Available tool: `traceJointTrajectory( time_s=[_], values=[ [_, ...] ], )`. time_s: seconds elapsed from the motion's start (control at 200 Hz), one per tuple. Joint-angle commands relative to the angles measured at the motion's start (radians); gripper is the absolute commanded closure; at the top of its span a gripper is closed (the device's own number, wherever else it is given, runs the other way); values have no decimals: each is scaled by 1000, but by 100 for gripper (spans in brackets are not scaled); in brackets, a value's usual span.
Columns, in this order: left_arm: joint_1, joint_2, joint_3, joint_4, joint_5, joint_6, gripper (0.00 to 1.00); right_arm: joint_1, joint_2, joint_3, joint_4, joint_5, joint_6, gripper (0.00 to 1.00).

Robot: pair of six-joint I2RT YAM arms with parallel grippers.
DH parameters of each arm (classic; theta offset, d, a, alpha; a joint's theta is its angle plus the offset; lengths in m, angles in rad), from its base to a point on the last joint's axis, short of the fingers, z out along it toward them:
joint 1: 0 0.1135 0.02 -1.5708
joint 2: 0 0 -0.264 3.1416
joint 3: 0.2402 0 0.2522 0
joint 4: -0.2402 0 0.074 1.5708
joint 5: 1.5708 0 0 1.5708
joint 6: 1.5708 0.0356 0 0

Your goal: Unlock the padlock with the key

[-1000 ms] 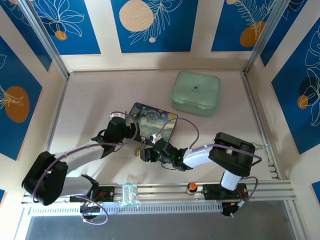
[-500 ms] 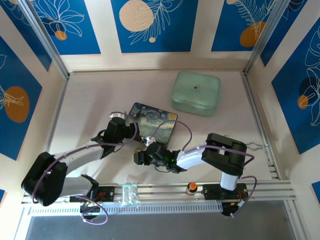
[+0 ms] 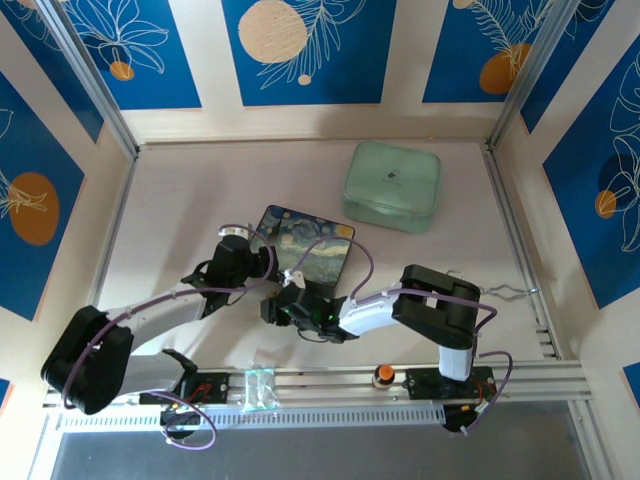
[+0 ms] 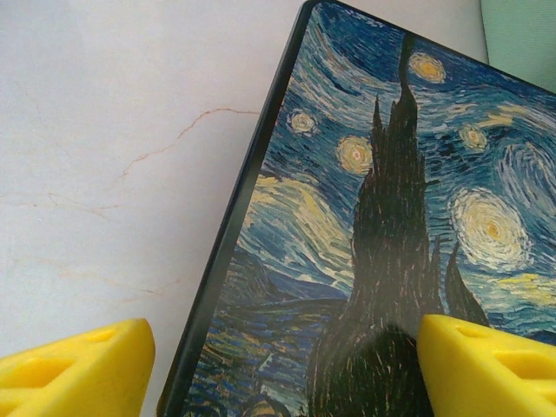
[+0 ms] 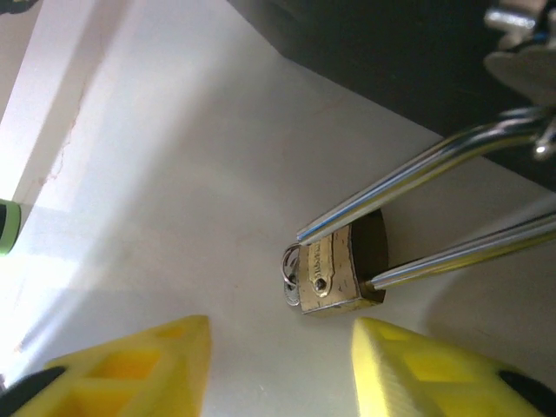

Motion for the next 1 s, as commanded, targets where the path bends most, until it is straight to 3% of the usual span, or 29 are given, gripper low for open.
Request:
traceJointTrajectory(
  time_s=[0.0, 0.105, 0.235, 0.37, 0.54, 0.69, 0.83, 0.996],
  values=[
    [6, -9, -16, -61, -3, 4, 22, -23, 69, -20, -309, 93, 162, 48],
    [6, -11, -10, -64, -3, 3, 22, 28, 84, 62, -462, 227, 180, 47],
    [6, -8, -15, -53, -4, 0, 22, 25, 131, 113, -477, 279, 153, 50],
    [6, -13, -15, -62, -1, 4, 22, 2, 158, 111, -447, 311, 150, 63],
    [6, -17, -16, -65, -6, 11, 22, 29, 136, 40, -229, 377, 24, 80],
    [6, -27, 2, -98, -11, 26, 22, 43, 57, -12, -203, 358, -13, 93],
    [6, -105, 19, -168, -46, 35, 18, 29, -81, -101, -329, 323, 39, 95],
    [8, -181, 24, -191, -46, 29, 14, -6, -183, -225, -297, 256, 35, 93]
  ],
)
